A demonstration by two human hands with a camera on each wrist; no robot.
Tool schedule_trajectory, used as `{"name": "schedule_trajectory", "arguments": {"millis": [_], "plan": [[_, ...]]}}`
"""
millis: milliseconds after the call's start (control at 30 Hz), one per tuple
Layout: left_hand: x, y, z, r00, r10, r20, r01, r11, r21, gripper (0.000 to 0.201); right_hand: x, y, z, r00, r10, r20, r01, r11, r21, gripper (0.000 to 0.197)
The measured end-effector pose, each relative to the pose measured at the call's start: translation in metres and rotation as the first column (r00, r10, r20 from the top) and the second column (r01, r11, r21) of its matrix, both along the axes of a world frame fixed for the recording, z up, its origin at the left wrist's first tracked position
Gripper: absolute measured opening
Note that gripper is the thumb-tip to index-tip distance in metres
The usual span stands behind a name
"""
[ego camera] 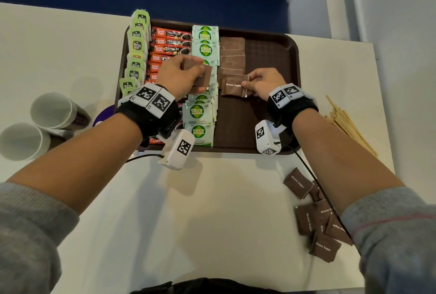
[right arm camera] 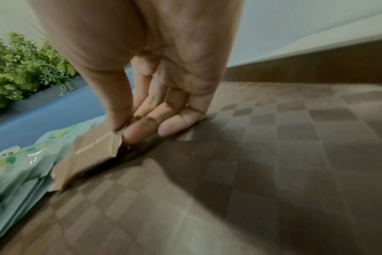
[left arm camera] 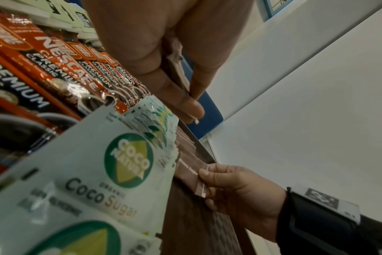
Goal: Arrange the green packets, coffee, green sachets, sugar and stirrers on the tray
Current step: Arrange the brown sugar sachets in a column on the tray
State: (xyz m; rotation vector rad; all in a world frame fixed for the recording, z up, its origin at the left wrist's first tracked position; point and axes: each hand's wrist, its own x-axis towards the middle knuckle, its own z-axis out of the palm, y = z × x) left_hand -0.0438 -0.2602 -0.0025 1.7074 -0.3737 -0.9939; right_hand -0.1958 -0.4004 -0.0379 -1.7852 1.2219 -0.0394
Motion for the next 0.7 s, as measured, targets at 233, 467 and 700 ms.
{"name": "schedule_trajectory", "arguments": {"millis": [233, 467, 700], "plan": [[-0.0001, 0.0015, -0.0014, 0.999, 0.006, -0.031, -0.006, 1.0, 0.0, 0.011, 0.0055, 0.002, -0.0028, 0.999, -0.046, 0.002, 0.046, 0.998, -0.037, 0.021], [-0.0018, 0.0021, -0.0029, 0.998, 0.009, -0.064, -0.009, 1.0, 0.006, 0.014, 0.0081, 0.0011, -0.0021, 0.999, -0.036, -0.038, 0.033, 0.996, -0.078, 0.023], [-0.0035, 0.0015, -0.002, 0.993, -0.006, -0.114, 0.006, 1.0, -0.002, 0.02, 0.0055, 0.0006, 0.0004, 0.996, -0.069, -0.048, 0.062, 0.99, -0.126, 0.024]]}}
